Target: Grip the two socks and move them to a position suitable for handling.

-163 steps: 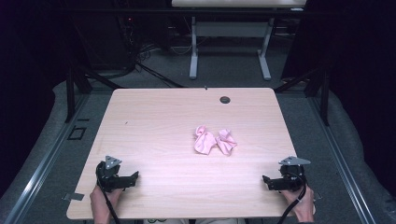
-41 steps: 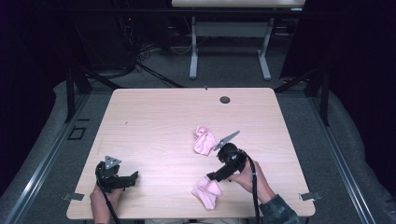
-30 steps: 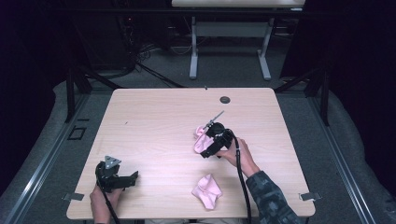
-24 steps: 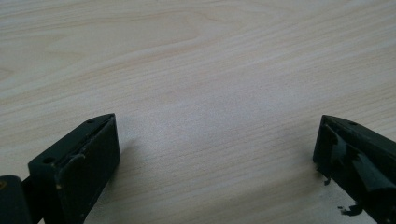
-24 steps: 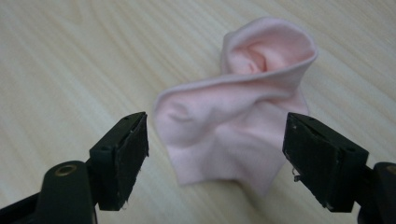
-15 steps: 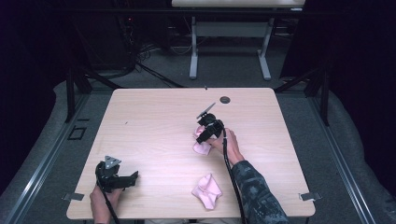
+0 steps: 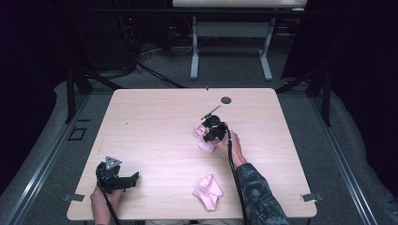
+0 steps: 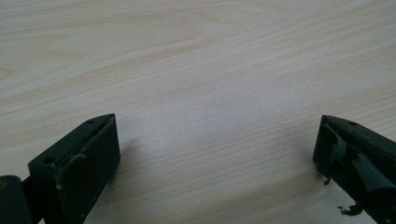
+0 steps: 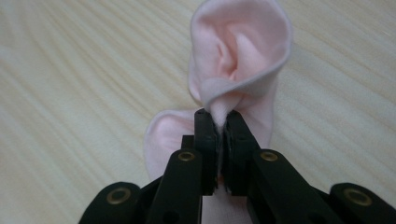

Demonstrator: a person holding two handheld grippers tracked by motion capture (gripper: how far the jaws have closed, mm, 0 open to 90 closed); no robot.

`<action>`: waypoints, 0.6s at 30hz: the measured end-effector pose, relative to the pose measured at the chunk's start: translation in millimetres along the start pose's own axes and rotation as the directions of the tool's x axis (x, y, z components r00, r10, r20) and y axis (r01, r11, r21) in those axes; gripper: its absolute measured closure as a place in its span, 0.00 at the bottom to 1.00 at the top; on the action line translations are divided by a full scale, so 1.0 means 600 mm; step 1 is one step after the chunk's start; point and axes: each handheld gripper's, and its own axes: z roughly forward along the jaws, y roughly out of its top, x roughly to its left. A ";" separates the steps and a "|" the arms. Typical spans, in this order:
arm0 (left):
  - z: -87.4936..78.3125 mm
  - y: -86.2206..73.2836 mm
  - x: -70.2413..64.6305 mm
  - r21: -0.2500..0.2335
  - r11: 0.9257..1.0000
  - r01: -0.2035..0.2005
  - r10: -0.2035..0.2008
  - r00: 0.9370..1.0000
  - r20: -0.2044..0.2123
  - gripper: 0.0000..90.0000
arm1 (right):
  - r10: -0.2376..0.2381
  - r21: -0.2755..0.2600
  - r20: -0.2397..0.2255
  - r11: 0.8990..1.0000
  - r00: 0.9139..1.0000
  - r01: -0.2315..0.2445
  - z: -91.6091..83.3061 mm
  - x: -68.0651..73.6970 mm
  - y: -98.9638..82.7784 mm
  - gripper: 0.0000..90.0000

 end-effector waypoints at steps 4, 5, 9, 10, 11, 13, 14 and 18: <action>0.000 0.000 0.000 0.000 1.000 0.000 0.000 1.000 0.000 0.01 | -0.020 -0.036 -0.029 0.999 0.999 0.019 -0.039 0.015 -0.009 0.95; 0.000 0.000 0.000 0.000 1.000 0.000 0.000 1.000 0.000 0.01 | -0.025 -0.048 -0.035 0.999 0.999 0.023 -0.049 0.021 -0.013 0.95; 0.000 0.000 0.000 0.000 1.000 0.000 0.000 1.000 0.000 0.01 | -0.090 -0.069 -0.040 0.994 0.995 0.087 -0.089 0.052 -0.033 0.95; 0.000 0.000 0.000 0.000 1.000 0.000 0.000 1.000 0.000 0.01 | -0.105 -0.064 -0.040 0.993 0.994 0.102 -0.096 0.059 -0.039 0.95; 0.000 0.000 0.000 0.000 1.000 0.000 0.000 1.000 0.000 0.01 | -0.115 -0.064 -0.042 0.992 0.992 0.112 -0.100 0.066 -0.046 0.95; 0.000 0.000 0.000 0.000 1.000 0.000 0.000 1.000 0.000 0.01 | -0.133 -0.040 -0.046 0.991 0.990 0.131 -0.103 0.079 -0.059 0.95; 0.000 0.000 0.000 0.000 1.000 0.000 0.000 1.000 0.000 0.01 | -0.139 -0.041 -0.047 0.990 0.989 0.137 -0.102 0.085 -0.066 0.95; 0.000 0.000 0.000 0.000 1.000 0.000 0.000 1.000 0.000 0.01 | -0.160 -0.017 -0.054 0.987 0.986 0.160 -0.085 0.094 -0.085 0.95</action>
